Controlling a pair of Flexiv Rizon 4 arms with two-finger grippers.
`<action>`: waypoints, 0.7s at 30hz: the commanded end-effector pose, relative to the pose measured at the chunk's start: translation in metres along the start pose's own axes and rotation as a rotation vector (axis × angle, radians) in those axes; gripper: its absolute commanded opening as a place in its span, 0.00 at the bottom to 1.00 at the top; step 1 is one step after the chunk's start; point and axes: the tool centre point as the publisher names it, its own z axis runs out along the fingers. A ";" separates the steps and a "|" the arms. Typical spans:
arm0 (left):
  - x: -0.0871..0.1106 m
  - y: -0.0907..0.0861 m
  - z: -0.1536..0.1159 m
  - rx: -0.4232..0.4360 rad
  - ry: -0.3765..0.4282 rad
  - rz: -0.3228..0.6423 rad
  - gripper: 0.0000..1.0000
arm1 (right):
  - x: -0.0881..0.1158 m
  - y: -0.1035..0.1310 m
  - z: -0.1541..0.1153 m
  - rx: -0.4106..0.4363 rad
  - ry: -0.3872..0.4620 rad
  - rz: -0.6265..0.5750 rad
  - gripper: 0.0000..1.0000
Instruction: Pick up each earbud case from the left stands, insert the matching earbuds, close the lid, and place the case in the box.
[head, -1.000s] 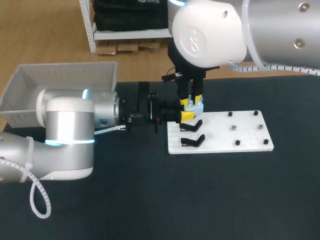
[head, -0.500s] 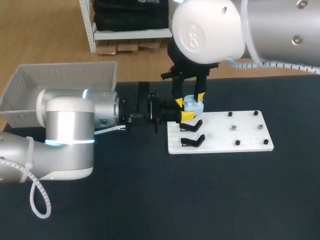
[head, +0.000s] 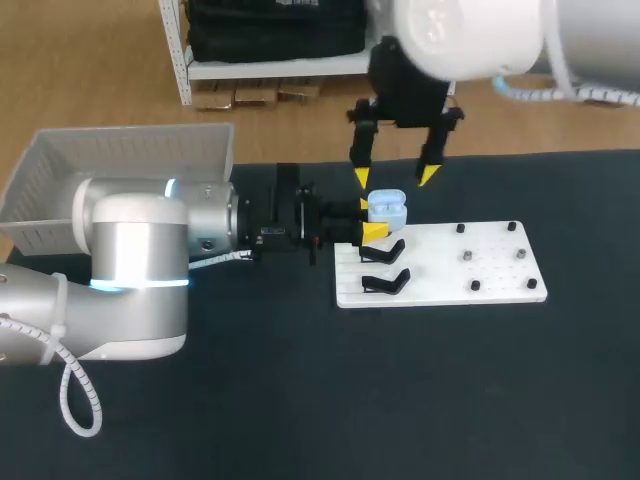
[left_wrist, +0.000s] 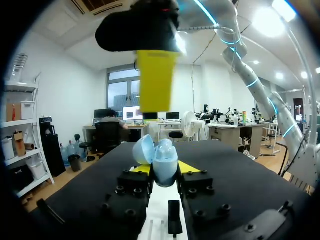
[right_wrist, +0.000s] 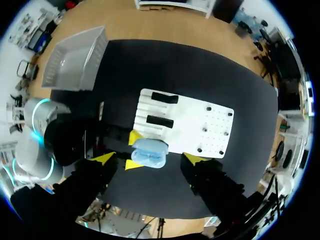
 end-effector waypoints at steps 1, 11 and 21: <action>0.001 -0.001 0.000 -0.005 -0.005 0.003 0.00 | -0.013 -0.017 0.003 -0.041 0.004 0.076 1.00; 0.001 -0.001 0.000 -0.005 -0.005 0.003 0.00 | -0.038 -0.044 0.028 0.010 0.043 0.190 1.00; 0.001 -0.001 0.000 -0.005 -0.005 0.003 0.00 | -0.025 -0.052 0.040 0.037 0.114 0.188 1.00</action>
